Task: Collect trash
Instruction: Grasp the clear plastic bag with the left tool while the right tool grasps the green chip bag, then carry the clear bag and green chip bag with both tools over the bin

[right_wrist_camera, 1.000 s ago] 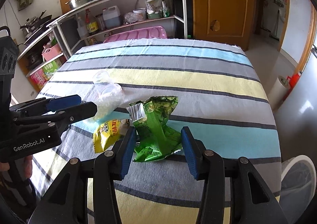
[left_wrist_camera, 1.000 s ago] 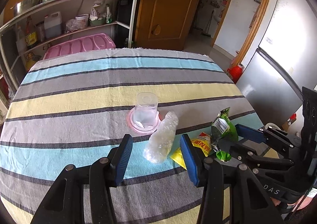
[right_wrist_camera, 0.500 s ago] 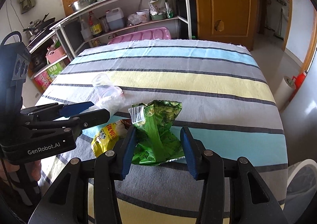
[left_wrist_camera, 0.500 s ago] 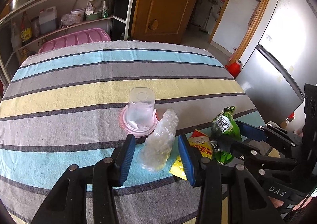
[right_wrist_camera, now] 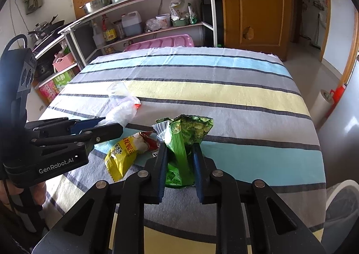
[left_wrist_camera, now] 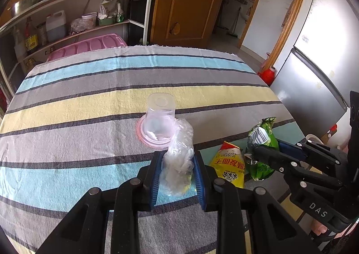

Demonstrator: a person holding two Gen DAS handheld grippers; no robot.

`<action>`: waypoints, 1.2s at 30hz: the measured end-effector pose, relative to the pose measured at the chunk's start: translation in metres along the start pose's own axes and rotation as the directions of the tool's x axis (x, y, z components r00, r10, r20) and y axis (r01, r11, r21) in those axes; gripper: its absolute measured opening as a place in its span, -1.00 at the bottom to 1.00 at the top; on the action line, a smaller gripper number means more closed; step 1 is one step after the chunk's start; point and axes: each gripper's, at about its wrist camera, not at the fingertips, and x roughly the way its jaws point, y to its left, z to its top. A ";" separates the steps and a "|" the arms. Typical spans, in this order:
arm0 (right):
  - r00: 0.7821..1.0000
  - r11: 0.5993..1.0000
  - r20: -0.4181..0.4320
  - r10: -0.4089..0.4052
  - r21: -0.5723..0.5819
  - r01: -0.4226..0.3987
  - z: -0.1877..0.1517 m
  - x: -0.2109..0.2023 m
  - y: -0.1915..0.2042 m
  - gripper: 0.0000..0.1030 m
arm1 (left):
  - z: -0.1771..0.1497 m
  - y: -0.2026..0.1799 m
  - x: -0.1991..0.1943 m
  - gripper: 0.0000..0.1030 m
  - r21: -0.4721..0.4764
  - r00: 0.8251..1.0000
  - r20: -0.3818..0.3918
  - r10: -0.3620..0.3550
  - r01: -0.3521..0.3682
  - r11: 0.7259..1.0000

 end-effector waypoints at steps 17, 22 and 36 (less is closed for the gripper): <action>0.999 0.998 0.015 -0.038 0.042 0.037 -0.015 -0.024 -0.009 -0.63 | -0.017 -0.001 -0.034 -0.46 -0.016 0.999 0.041 0.011 -0.010 1.000; 0.998 0.998 0.039 -0.043 0.057 0.041 -0.019 -0.040 -0.012 -0.63 | -0.019 -0.010 -0.049 -0.46 0.003 0.998 0.061 0.003 -0.003 1.000; 0.991 0.990 0.111 -0.077 0.128 0.063 -0.037 -0.091 -0.024 -0.64 | -0.026 -0.053 -0.082 -0.46 0.061 0.993 0.107 -0.041 0.035 0.998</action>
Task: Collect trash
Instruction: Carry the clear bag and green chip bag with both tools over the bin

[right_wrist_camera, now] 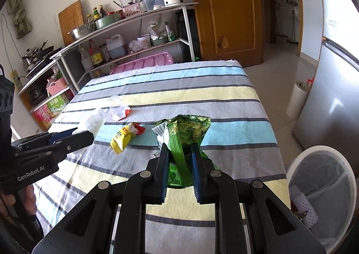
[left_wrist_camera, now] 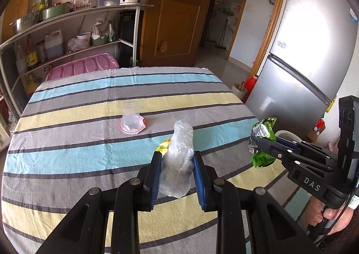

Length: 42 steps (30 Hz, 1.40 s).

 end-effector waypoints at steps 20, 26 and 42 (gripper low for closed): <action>0.978 0.974 0.085 -0.191 0.142 0.178 -0.027 -0.095 -0.085 -0.64 | 0.003 -0.124 0.012 -0.46 0.186 0.991 -0.021 -0.134 0.136 0.973; 0.961 0.947 0.073 -0.265 0.206 0.245 -0.040 -0.115 -0.119 -0.63 | 0.000 -0.172 0.026 -0.46 0.257 0.981 -0.048 -0.190 0.196 0.946; 0.920 0.873 -0.024 -0.390 0.308 0.378 -0.073 -0.134 -0.194 -0.63 | -0.015 -0.273 0.069 -0.46 0.368 0.953 -0.146 -0.267 0.303 0.879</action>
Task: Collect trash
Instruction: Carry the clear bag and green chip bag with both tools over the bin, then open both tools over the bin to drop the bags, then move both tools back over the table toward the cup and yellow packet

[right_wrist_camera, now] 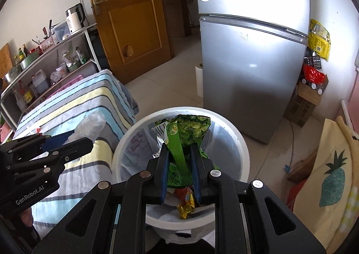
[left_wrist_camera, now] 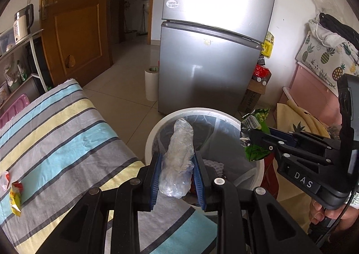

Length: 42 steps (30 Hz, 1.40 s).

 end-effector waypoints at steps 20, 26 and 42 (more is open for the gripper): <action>0.991 0.996 -0.104 -0.083 0.035 0.087 -0.013 0.043 -0.028 -0.34 | 0.001 -0.005 0.046 -0.22 -0.014 0.996 -0.090 0.007 -0.008 1.000; 0.992 0.995 -0.098 -0.081 0.042 0.086 -0.014 0.040 -0.027 -0.07 | 0.000 -0.001 0.042 -0.06 -0.025 0.997 -0.083 0.011 -0.013 1.000; 0.998 0.998 -0.047 -0.045 0.038 0.047 -0.009 0.021 0.001 -0.07 | -0.008 0.026 -0.001 -0.05 -0.080 0.998 -0.009 0.069 -0.069 0.994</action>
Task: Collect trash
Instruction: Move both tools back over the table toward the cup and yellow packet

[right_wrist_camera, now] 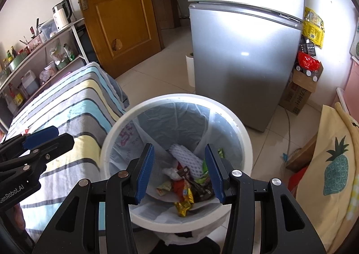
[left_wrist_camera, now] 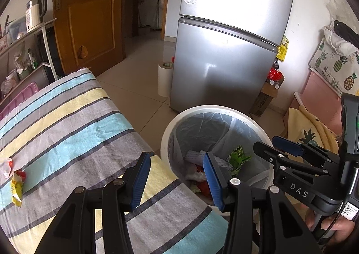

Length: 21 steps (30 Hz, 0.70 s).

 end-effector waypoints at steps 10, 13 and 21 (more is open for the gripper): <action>0.998 0.998 0.025 0.053 -0.041 -0.052 0.002 -0.009 0.045 -0.07 | -0.016 0.051 -0.040 -0.05 -0.093 0.995 0.048 0.092 -0.087 0.992; 0.996 0.994 0.034 0.082 -0.068 -0.080 0.002 -0.012 0.063 -0.07 | -0.022 0.072 -0.053 -0.05 -0.133 0.991 0.057 0.120 -0.111 0.985; 0.989 0.981 0.031 0.144 -0.134 -0.138 0.001 -0.013 0.112 -0.07 | -0.039 0.121 -0.083 -0.05 -0.217 0.974 0.071 0.216 -0.196 0.956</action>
